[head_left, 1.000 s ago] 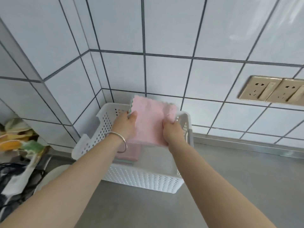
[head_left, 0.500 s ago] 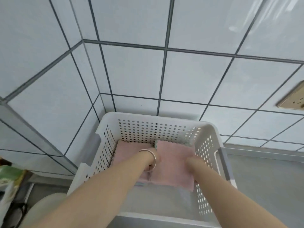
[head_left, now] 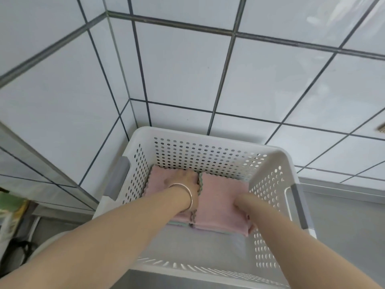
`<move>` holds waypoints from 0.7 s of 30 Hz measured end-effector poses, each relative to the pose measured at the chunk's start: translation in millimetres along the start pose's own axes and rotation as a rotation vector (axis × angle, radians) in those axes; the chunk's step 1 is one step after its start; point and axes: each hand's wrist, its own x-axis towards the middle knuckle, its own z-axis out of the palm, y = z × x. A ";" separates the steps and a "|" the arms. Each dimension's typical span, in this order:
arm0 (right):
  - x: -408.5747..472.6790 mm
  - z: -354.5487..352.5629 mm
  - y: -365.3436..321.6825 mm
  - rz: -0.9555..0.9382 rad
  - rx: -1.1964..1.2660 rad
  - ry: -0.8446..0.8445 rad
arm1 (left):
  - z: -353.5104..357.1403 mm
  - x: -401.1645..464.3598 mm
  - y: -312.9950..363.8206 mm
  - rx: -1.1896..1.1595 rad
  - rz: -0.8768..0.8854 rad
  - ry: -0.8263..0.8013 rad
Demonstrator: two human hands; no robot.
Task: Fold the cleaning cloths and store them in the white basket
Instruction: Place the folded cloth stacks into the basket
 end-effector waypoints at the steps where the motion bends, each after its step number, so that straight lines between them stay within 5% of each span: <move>1: -2.3 0.4 0.8 -0.001 -0.009 0.009 | 4.6 0.3 -0.3 0.030 -0.014 -0.039; 11: 14.3 2.9 3.3 0.001 0.000 0.009 | 15.6 -4.7 -20.9 0.144 0.022 -0.111; 15: 12.1 5.3 1.1 -0.051 -0.054 -0.018 | 9.3 -5.5 -24.9 0.078 0.109 -0.147; 21: 2.5 6.2 0.5 -0.033 -0.014 -0.058 | -5.9 -14.5 -31.3 -0.201 0.136 0.003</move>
